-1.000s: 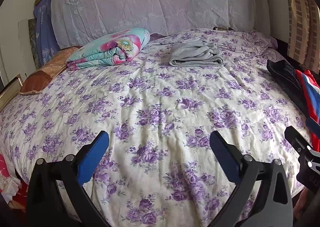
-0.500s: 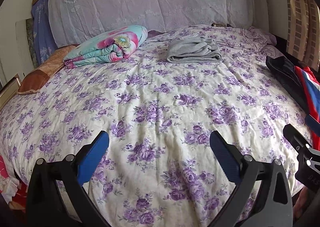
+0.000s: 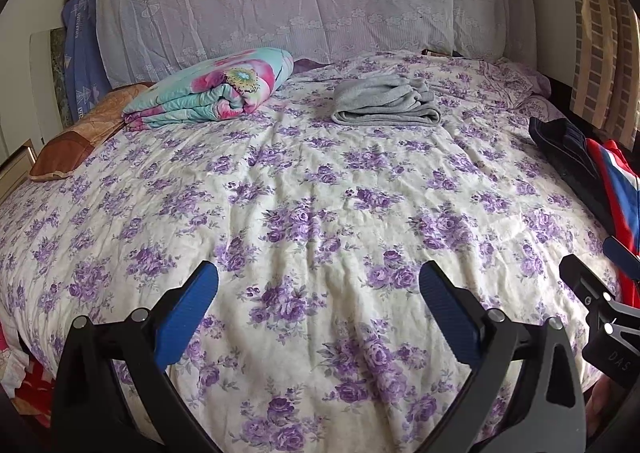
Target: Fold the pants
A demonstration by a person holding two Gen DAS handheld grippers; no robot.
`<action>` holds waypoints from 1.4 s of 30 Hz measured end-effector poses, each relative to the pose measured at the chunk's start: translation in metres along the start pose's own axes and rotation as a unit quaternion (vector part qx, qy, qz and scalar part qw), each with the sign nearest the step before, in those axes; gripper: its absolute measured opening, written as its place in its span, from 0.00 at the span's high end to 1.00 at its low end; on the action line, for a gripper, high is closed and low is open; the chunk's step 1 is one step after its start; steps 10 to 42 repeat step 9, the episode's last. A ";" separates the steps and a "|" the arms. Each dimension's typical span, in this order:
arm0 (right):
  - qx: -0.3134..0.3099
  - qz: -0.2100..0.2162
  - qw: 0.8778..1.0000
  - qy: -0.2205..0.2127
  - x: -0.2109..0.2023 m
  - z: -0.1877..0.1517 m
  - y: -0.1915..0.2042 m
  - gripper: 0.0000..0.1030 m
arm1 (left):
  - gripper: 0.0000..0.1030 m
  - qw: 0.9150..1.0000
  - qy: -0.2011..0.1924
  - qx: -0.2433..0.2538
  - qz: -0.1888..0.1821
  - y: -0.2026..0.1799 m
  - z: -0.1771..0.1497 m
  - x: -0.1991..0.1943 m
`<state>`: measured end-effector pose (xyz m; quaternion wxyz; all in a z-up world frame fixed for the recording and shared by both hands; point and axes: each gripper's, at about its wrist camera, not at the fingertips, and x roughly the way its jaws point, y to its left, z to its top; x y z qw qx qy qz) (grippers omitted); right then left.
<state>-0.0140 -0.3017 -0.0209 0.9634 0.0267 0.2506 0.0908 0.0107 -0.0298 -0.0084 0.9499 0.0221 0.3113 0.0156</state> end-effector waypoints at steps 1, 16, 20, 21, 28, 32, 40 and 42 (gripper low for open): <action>0.000 0.000 1.000 -0.001 0.000 0.000 0.000 0.04 | 0.05 1.000 0.001 0.004 0.003 -0.002 0.000 0.000; -0.003 -0.002 1.000 -0.002 0.000 -0.001 0.000 0.04 | 0.05 1.000 0.003 -0.001 -0.008 -0.001 -0.001 -0.001; -0.003 -0.002 1.000 -0.002 0.000 -0.001 0.000 0.04 | 0.05 1.000 0.003 -0.001 -0.008 -0.001 -0.001 -0.001; -0.003 -0.002 1.000 -0.002 0.000 -0.001 0.000 0.04 | 0.05 1.000 0.003 -0.001 -0.008 -0.001 -0.001 -0.001; -0.003 -0.002 1.000 -0.002 0.000 -0.001 0.000 0.04 | 0.05 1.000 0.003 -0.001 -0.008 -0.001 -0.001 -0.001; -0.003 -0.002 1.000 -0.002 0.000 -0.001 0.000 0.04 | 0.05 1.000 0.003 -0.001 -0.008 -0.001 -0.001 -0.001; -0.003 -0.002 1.000 -0.002 0.000 -0.001 0.000 0.04 | 0.05 1.000 0.003 -0.001 -0.008 -0.001 -0.001 -0.001; -0.003 -0.002 1.000 -0.002 0.000 -0.001 0.000 0.04 | 0.05 1.000 0.003 -0.001 -0.008 -0.001 -0.001 -0.001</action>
